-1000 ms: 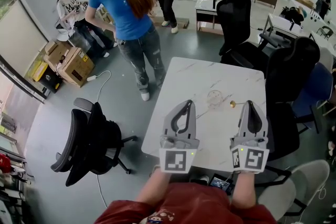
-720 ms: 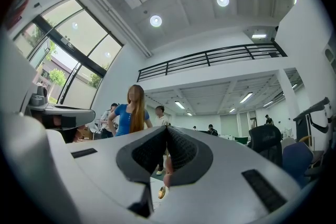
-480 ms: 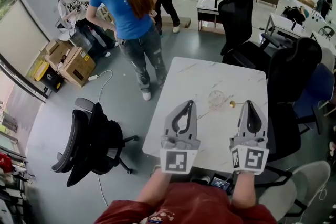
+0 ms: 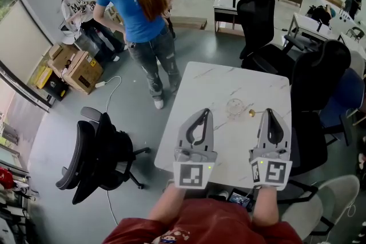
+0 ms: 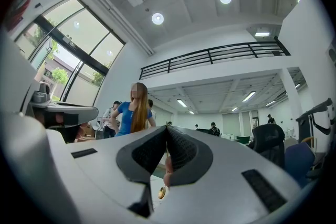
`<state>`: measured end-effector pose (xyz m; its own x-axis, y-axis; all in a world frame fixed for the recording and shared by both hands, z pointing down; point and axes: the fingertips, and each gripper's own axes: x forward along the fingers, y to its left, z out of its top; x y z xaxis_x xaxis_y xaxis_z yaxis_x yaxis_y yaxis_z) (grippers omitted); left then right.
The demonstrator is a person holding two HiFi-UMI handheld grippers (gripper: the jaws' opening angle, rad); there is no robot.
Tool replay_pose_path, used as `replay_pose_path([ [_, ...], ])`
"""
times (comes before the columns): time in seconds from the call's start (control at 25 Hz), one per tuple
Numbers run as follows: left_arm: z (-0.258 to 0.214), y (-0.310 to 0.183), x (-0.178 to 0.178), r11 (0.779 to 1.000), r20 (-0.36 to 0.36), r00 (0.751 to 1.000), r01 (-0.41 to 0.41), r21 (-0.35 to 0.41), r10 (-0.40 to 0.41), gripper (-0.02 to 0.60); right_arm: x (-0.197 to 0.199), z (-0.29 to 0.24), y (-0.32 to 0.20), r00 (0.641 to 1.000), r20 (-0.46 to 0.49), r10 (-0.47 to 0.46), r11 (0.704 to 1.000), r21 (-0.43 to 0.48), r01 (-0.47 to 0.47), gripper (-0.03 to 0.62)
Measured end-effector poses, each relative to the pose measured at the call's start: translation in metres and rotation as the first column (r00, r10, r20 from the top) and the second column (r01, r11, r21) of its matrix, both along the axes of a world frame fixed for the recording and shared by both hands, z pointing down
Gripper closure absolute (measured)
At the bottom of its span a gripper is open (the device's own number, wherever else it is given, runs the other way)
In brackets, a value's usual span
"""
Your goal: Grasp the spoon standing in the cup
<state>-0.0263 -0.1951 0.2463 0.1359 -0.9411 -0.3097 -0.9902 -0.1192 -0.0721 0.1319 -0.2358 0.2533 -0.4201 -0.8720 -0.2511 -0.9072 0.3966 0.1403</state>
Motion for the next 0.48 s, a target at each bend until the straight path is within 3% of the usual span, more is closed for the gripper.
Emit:
replay_pose_path([
  [0.48, 0.0014, -0.0092, 0.0064, 1.000, 0.013, 1.000, -0.005, 0.005, 0.005, 0.575, 0.0038, 0.0044, -0.0090, 1.000, -0.003, -0.002, 1.000, -0.007, 0.002, 0.579],
])
